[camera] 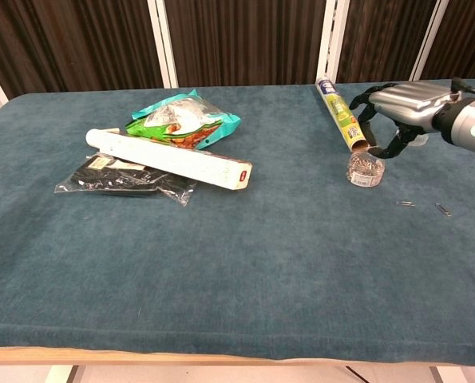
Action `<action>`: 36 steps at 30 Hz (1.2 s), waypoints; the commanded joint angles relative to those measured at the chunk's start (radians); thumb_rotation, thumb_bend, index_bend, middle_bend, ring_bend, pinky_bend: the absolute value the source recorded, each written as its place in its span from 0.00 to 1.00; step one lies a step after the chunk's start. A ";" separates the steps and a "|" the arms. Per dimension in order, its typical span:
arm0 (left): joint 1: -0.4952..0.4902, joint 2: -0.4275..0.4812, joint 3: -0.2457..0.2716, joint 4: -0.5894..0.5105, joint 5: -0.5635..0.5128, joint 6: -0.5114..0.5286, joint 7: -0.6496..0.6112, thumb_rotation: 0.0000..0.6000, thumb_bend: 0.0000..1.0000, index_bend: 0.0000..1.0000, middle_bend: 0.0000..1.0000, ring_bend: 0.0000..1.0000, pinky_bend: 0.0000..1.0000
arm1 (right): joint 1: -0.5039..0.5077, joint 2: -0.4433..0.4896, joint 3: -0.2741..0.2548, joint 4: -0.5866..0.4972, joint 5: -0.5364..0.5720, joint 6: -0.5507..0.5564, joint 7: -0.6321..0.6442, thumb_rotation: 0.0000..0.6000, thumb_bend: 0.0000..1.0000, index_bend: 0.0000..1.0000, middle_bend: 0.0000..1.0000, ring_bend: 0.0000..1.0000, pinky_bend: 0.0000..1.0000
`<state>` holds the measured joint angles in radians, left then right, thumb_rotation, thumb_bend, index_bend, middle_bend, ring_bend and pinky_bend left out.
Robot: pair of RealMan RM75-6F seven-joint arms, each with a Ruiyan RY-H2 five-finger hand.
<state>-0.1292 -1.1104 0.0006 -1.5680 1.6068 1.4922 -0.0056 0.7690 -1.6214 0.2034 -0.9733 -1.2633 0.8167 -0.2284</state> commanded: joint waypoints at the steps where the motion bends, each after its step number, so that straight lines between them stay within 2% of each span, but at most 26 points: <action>1: 0.000 0.000 0.000 0.000 0.000 0.000 -0.001 1.00 0.43 0.00 0.04 0.00 0.06 | 0.004 -0.008 -0.001 0.007 0.006 -0.006 -0.005 1.00 0.31 0.59 0.11 0.00 0.00; 4: 0.006 0.004 0.001 0.000 0.003 0.011 -0.012 1.00 0.43 0.00 0.04 0.00 0.06 | 0.008 -0.026 -0.007 0.028 0.014 -0.013 -0.021 1.00 0.31 0.52 0.10 0.00 0.00; 13: 0.008 0.007 0.004 0.001 0.012 0.018 -0.017 1.00 0.43 0.00 0.04 0.00 0.06 | -0.003 -0.006 -0.018 0.002 0.023 0.001 -0.044 1.00 0.31 0.51 0.10 0.00 0.00; 18: 0.010 0.008 0.004 0.001 0.015 0.024 -0.017 1.00 0.44 0.00 0.04 0.00 0.05 | -0.036 0.042 -0.029 -0.075 -0.012 0.079 -0.022 1.00 0.31 0.48 0.10 0.00 0.00; 21: 0.010 0.008 0.005 0.002 0.013 0.020 -0.017 1.00 0.43 0.00 0.04 0.00 0.05 | -0.101 0.115 -0.057 -0.190 -0.073 0.202 -0.001 1.00 0.31 0.43 0.08 0.00 0.00; 25: 0.011 0.009 0.008 0.000 0.013 0.017 -0.010 1.00 0.43 0.00 0.04 0.00 0.06 | -0.241 0.250 -0.129 -0.393 -0.136 0.384 -0.014 1.00 0.31 0.24 0.00 0.00 0.00; 29: 0.015 0.008 0.012 -0.004 0.015 0.018 0.003 1.00 0.43 0.00 0.04 0.00 0.06 | -0.425 0.371 -0.219 -0.577 -0.162 0.593 -0.082 1.00 0.31 0.07 0.00 0.00 0.00; 33: 0.018 0.004 0.011 -0.006 0.016 0.023 0.013 1.00 0.43 0.00 0.04 0.00 0.05 | -0.582 0.401 -0.276 -0.615 -0.186 0.772 -0.050 1.00 0.31 0.02 0.00 0.00 0.00; 36: 0.019 0.000 0.012 -0.004 0.019 0.026 0.023 1.00 0.44 0.00 0.04 0.00 0.06 | -0.650 0.381 -0.274 -0.571 -0.193 0.852 0.042 1.00 0.31 0.00 0.00 0.00 0.00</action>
<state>-0.1106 -1.1101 0.0123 -1.5726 1.6250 1.5176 0.0166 0.2068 -1.2641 -0.0331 -1.5404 -1.4283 1.5746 -0.2534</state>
